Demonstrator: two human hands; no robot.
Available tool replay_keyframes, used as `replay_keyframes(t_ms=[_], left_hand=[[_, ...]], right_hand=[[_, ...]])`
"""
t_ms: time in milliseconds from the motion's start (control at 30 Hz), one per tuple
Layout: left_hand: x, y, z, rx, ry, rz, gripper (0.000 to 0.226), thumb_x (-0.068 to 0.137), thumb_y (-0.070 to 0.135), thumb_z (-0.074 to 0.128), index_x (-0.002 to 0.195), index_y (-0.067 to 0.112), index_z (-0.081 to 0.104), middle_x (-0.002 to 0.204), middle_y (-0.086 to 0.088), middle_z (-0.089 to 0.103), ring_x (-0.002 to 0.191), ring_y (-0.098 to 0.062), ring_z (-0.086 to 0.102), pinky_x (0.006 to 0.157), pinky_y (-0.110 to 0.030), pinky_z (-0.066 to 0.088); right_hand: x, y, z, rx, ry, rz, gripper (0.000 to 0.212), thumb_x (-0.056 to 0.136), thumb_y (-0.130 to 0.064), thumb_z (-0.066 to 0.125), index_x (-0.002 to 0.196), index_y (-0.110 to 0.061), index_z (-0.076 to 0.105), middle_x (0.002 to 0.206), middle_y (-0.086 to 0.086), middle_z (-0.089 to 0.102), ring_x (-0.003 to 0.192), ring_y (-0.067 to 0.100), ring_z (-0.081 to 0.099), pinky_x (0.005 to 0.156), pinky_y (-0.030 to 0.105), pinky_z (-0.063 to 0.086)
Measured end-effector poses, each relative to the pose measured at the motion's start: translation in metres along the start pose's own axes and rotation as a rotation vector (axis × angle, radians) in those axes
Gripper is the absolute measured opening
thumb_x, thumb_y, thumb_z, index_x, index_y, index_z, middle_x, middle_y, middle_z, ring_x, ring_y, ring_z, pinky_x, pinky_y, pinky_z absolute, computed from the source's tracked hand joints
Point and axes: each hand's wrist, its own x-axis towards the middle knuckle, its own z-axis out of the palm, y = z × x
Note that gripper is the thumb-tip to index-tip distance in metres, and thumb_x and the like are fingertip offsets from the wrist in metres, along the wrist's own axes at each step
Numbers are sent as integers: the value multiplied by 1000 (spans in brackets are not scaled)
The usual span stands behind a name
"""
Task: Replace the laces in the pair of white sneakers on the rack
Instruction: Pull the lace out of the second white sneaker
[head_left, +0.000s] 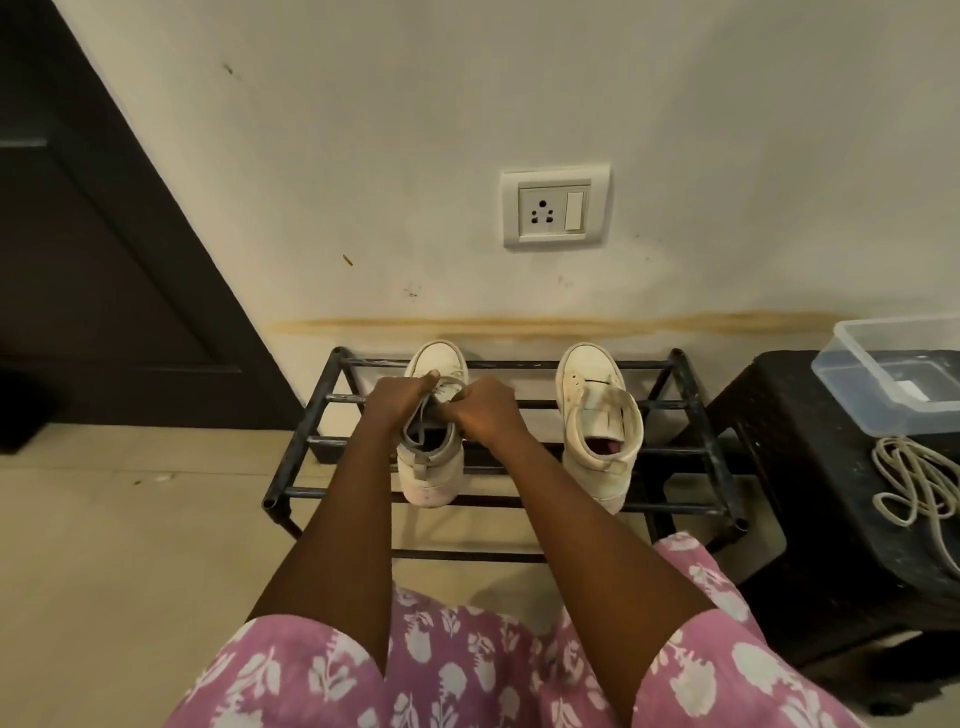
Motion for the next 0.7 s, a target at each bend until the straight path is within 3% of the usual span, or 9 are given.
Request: replay_keyframes(t_ms=[133, 300, 467, 567, 700], left_hand=[[-4, 2, 3, 44, 5, -14, 48, 86, 34, 60, 120, 1, 57, 115, -17, 62, 97, -32, 59, 79, -38, 51], [-15, 11, 14, 58, -40, 10, 43, 87, 30, 58, 117, -1, 59, 117, -20, 61, 106, -38, 58, 92, -49, 49], [-20, 12, 24, -43, -106, -49, 43, 88, 24, 61, 121, -2, 56, 117, -22, 59, 102, -40, 58, 86, -56, 50], [-18, 14, 28, 74, -43, 48, 47, 84, 28, 68, 116, -6, 59, 116, -22, 61, 106, -37, 59, 91, -46, 50], [-14, 23, 30, 342, 61, 232, 37, 76, 25, 74, 99, -4, 70, 100, -20, 69, 99, -30, 64, 82, -36, 49]], right_hand=[[-1, -2, -3, -95, 47, -38, 42, 79, -16, 73, 115, 3, 61, 111, 18, 65, 98, 27, 64, 78, 28, 53], [-7, 0, -13, -128, 129, -26, 43, 77, -17, 74, 114, 1, 61, 111, 17, 63, 97, 27, 64, 73, 26, 50], [-9, 8, -22, -135, 156, 40, 39, 79, -16, 72, 112, 1, 60, 111, 19, 62, 96, 29, 64, 69, 26, 48], [-8, 11, -28, -102, 113, 61, 31, 79, -13, 70, 105, 1, 61, 104, 18, 65, 91, 29, 66, 65, 28, 53], [-2, 12, -32, 35, 62, 81, 28, 77, -10, 71, 101, -1, 64, 98, 17, 68, 89, 28, 67, 80, 41, 57]])
